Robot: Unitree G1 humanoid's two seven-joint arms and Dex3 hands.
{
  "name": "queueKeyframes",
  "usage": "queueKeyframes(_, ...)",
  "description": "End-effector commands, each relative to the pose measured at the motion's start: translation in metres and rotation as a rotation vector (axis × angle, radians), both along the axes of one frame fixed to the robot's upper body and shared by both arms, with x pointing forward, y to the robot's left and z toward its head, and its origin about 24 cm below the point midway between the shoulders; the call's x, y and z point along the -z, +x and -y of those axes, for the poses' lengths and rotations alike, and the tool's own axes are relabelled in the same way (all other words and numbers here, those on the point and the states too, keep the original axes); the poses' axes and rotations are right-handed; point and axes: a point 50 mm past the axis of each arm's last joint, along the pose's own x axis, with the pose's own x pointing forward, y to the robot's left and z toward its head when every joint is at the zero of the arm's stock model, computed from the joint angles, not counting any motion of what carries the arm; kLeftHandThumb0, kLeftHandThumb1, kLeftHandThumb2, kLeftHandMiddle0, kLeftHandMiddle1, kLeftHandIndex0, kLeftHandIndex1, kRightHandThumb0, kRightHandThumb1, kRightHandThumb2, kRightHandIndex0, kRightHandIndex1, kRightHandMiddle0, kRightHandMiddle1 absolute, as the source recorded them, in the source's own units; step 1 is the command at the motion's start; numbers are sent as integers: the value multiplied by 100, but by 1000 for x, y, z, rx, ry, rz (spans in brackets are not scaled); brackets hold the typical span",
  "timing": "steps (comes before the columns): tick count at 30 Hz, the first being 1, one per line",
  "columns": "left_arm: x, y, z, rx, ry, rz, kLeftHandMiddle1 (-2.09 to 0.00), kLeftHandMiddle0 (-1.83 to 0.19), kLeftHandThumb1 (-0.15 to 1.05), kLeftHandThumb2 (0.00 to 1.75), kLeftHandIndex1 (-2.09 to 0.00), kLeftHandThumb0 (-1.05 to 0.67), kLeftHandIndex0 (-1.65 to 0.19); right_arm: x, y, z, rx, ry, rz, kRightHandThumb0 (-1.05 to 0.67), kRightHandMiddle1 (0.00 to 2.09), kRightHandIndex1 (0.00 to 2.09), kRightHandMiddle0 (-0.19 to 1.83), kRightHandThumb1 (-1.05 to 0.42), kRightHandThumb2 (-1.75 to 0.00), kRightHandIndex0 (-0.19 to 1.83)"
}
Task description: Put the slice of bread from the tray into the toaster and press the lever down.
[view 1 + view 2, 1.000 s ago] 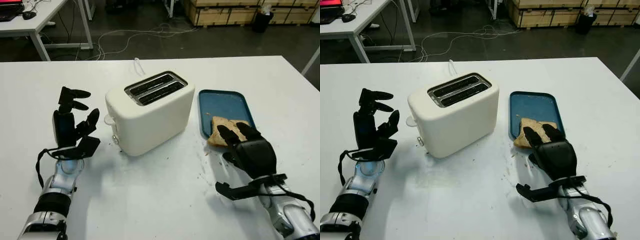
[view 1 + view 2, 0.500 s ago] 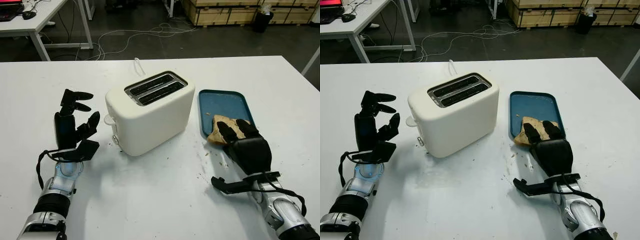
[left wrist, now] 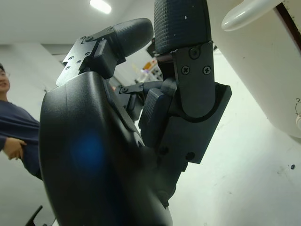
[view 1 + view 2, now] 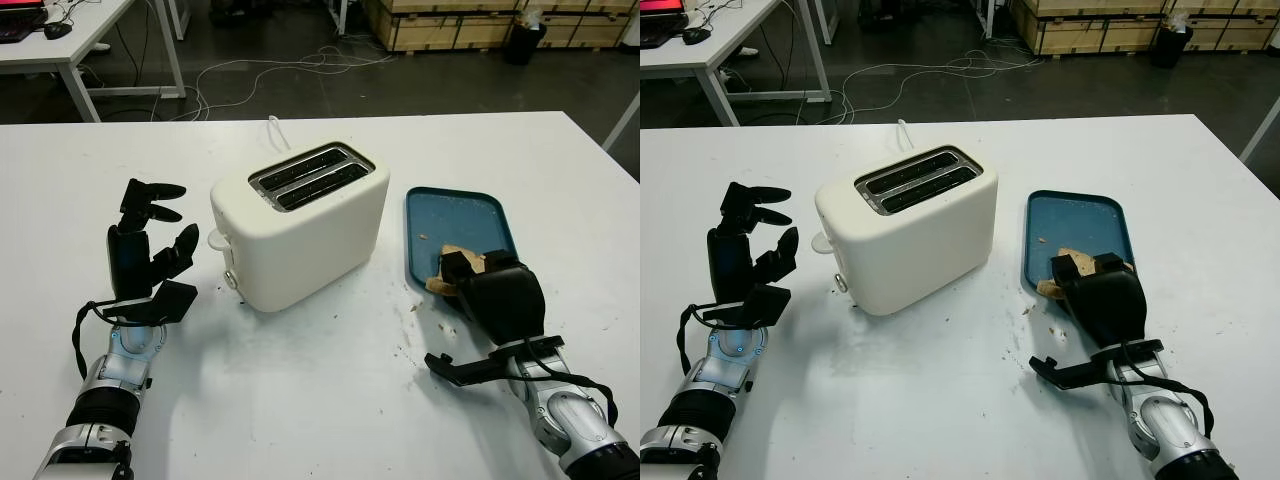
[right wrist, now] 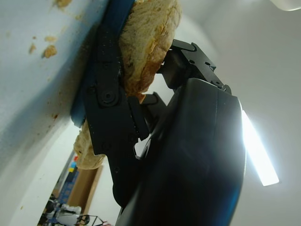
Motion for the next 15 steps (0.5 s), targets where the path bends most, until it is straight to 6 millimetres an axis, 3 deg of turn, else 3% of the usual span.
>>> queueKeyframes(1,-4,3,0,1,-7,25,-148,-45,92,56,-129,-105,-28,-5,1,2,-18,2,34,-48,175,175,48,-92,-45,90)
queueKeyframes(9,-5,3,0,-3,-1,31,-149,-45,92,57,-127,-105,-28,-26,9,11,-89,171,157,-44,175,175,42,-92,-41,80)
queueKeyframes(15,-4,2,-1,-7,-4,32,-149,-44,92,57,-127,-105,-28,-37,18,18,-104,273,114,-49,175,175,43,-92,-43,82)
